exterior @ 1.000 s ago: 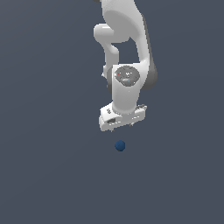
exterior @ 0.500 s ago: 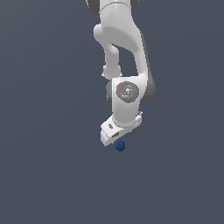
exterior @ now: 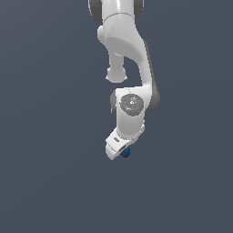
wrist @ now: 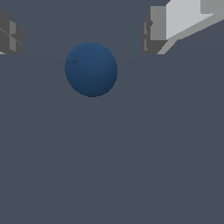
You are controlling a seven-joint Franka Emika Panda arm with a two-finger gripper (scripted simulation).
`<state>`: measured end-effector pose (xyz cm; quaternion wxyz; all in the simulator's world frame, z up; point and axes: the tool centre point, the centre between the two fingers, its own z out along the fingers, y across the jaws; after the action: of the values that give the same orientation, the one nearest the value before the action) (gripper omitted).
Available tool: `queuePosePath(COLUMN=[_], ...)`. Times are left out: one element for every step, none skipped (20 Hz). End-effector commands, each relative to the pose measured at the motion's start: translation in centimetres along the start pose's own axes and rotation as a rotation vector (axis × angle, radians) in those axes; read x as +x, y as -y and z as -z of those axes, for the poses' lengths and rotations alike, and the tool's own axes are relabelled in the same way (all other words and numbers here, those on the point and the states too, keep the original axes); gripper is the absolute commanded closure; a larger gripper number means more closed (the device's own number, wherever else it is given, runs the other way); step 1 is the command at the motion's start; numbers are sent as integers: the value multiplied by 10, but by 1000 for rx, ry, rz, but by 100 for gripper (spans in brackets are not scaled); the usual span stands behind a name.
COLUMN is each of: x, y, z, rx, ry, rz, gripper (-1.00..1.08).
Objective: Pick up the object and move it to a goal position.
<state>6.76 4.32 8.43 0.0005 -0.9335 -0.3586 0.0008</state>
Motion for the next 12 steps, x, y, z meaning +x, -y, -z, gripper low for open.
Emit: queuePosePath(x=[1, 2, 2, 2, 1, 1, 1, 1, 1, 1, 1, 1], y=[-1, -2, -2, -2, -1, -2, -2, -2, -1, -2, -1, -1], z=[-2, -3, -3, -3, -3, -3, -4, -6, -9, -13, -17, -22], rx=[-1, -1, -1, -1, -1, -1, -1, -1, -1, -1, -1, -1], ry=[-1, -1, -1, -1, -1, -1, -1, -1, -1, -1, -1, -1], rz=[19, 23, 25, 26, 21, 21, 21, 21, 22, 22, 22, 23], gripper=[-92, -92, -92, -92, -92, -92, -92, -92, -92, -92, -92, -92])
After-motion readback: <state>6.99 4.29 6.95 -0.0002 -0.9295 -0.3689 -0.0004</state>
